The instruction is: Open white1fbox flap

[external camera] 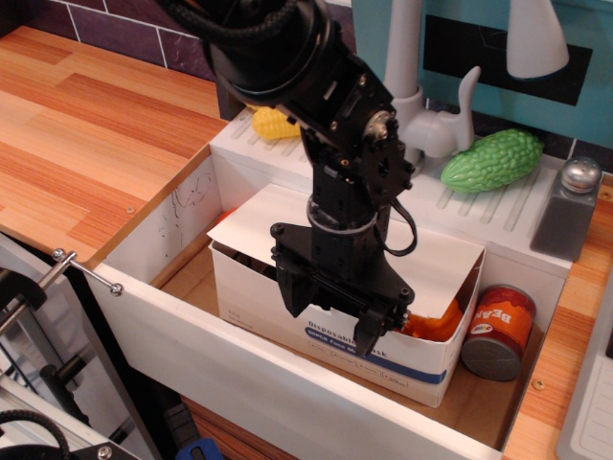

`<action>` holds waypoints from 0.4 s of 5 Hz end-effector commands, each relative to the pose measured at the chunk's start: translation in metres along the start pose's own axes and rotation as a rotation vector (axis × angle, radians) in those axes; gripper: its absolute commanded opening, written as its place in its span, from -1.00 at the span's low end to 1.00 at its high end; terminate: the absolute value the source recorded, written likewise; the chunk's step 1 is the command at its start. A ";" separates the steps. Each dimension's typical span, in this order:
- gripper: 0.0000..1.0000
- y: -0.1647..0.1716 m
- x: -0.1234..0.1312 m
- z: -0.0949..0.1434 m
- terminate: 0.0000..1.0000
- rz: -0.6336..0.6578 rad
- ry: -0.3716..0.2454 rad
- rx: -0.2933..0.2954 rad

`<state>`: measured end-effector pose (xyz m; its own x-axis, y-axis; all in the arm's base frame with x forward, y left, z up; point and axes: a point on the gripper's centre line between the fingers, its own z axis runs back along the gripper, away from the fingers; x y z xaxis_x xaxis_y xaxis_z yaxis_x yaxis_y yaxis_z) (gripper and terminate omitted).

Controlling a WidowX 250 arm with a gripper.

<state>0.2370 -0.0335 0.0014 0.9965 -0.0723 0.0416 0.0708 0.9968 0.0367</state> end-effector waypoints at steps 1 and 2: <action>1.00 0.002 0.014 -0.001 -1.00 -0.013 -0.029 -0.055; 1.00 0.003 0.017 -0.005 -1.00 -0.027 -0.027 -0.082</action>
<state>0.2444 -0.0315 -0.0092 0.9953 -0.0930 0.0258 0.0941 0.9945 -0.0466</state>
